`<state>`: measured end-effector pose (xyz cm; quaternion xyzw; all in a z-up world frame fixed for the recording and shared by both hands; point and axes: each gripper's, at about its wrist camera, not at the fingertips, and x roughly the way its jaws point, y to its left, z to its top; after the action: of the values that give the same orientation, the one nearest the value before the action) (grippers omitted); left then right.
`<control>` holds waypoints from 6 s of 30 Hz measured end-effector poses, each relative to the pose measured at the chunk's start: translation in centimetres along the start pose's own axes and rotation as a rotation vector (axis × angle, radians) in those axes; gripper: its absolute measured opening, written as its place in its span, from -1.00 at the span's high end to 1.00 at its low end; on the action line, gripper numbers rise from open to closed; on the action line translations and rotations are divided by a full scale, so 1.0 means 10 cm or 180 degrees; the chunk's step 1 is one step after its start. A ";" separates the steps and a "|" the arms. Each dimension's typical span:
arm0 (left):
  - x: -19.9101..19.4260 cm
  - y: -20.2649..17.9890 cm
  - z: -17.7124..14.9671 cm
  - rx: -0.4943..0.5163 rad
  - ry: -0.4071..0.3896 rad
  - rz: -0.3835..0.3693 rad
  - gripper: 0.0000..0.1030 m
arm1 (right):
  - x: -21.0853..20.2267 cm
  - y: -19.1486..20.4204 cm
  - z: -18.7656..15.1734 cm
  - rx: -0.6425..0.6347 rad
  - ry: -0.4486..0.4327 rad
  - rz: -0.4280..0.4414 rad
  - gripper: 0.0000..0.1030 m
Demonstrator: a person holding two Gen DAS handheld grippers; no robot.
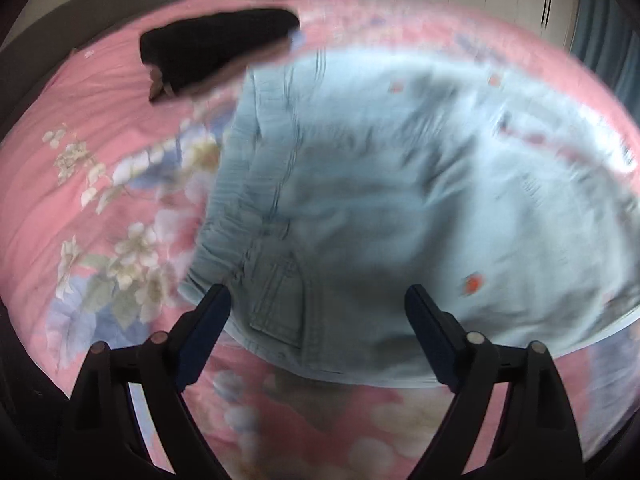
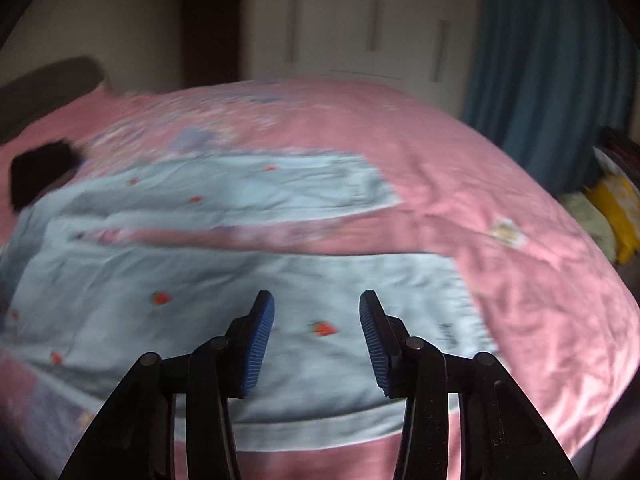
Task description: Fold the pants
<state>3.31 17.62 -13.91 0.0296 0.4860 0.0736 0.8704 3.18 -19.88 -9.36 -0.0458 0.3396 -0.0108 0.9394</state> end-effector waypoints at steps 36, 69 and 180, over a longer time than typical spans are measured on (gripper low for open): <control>1.03 0.75 2.08 0.0392 0.0156 -0.0671 -0.55 | 2.43 2.22 2.17 -0.2101 0.0655 0.1508 -0.01; 0.54 0.59 1.93 0.0868 -0.0063 -0.0309 0.42 | 1.63 2.23 2.04 -0.2380 0.0201 0.1193 0.91; -0.25 -2.49 0.46 0.1401 0.0314 -0.1627 0.87 | 2.14 -0.07 1.37 0.1057 0.1166 0.0547 0.92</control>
<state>8.39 -7.23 -12.40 0.0904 0.5235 -0.2522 0.8088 28.37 -20.61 -12.44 0.1407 0.5003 0.0053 0.8543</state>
